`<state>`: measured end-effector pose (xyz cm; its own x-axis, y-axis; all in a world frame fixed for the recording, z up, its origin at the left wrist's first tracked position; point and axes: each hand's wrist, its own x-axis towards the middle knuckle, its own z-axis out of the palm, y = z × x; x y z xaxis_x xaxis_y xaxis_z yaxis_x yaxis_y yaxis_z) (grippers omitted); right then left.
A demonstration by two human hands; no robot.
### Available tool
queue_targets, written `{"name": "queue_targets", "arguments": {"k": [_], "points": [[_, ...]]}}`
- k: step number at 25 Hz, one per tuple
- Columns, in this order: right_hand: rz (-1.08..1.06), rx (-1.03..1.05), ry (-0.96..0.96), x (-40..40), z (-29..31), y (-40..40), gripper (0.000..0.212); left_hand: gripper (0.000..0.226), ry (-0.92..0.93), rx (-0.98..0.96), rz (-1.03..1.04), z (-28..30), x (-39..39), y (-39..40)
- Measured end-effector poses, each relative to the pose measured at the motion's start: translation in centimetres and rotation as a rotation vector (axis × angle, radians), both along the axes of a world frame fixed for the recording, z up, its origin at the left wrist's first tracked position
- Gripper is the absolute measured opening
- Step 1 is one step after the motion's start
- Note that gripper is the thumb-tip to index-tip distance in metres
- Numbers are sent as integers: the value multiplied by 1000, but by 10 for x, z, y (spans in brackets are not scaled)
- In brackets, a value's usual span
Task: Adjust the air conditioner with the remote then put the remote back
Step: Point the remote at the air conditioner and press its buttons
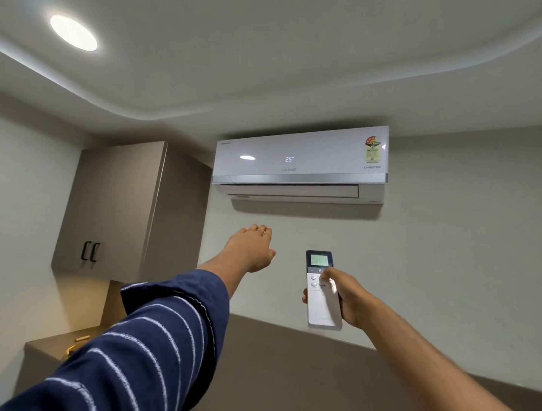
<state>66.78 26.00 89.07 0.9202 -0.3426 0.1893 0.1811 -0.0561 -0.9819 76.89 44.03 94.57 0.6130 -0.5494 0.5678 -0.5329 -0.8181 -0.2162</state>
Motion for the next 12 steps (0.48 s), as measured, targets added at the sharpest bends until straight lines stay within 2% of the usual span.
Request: {"name": "queue_targets", "arguments": {"k": [12], "points": [[76,-35,-42,14,-3,9,22,65,0,-5,27,3,9,17]]}}
